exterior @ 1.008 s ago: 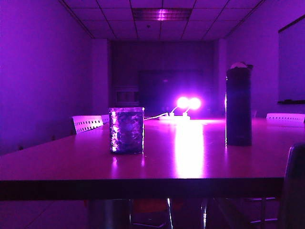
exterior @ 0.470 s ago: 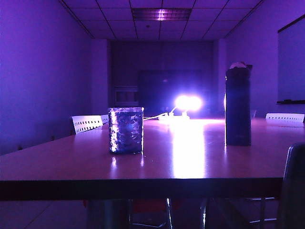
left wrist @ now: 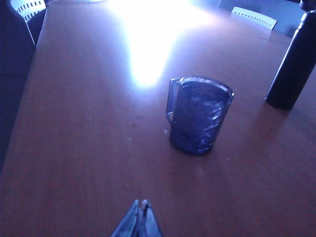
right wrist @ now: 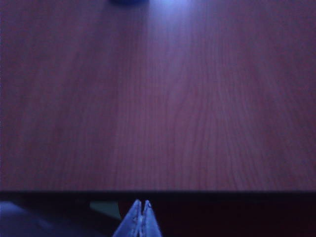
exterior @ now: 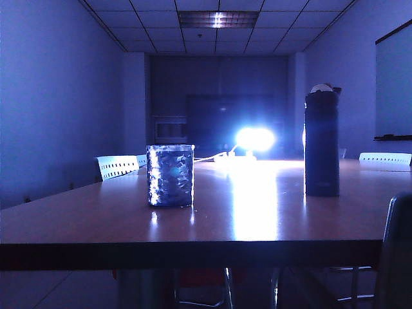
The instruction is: Pick up the black thermos cup, pour some water from it into the cup, and then put the thermos cup back on the table.
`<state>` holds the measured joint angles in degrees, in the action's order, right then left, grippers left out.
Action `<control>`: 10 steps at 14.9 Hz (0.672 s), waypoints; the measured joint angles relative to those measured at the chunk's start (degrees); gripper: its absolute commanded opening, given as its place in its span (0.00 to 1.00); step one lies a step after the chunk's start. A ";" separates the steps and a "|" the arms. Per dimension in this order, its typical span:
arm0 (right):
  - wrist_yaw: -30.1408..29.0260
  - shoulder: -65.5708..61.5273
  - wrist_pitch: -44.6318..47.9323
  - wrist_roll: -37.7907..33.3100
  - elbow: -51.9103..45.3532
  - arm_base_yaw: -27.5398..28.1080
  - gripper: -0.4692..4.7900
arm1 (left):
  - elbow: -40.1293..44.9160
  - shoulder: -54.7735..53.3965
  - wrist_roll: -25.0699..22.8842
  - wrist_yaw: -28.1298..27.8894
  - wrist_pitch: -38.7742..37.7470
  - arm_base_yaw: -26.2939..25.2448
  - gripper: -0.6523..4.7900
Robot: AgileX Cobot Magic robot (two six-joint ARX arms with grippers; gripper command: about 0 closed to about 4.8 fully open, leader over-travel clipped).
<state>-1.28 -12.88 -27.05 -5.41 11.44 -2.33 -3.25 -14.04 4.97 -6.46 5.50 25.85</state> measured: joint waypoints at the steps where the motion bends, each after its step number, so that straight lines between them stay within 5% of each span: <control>1: 0.00 0.00 -0.46 -0.04 0.00 0.00 0.09 | 0.00 0.04 0.00 0.00 0.72 0.00 0.11; 3: 0.02 -0.02 -0.57 -0.13 0.00 0.00 0.09 | 0.50 2.67 -0.02 0.87 1.77 -1.79 0.11; 8: 0.00 -0.09 -0.50 -0.13 0.02 0.00 0.09 | 2.78 13.66 -0.28 7.98 -2.62 -23.08 0.11; 10: 0.02 0.44 -0.85 -0.13 0.02 0.00 0.09 | 2.82 13.79 -4.70 8.98 -6.25 -24.61 0.11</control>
<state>-1.26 -12.45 -27.90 -5.54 11.46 -2.33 -0.43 -0.25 0.27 2.52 -0.75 1.23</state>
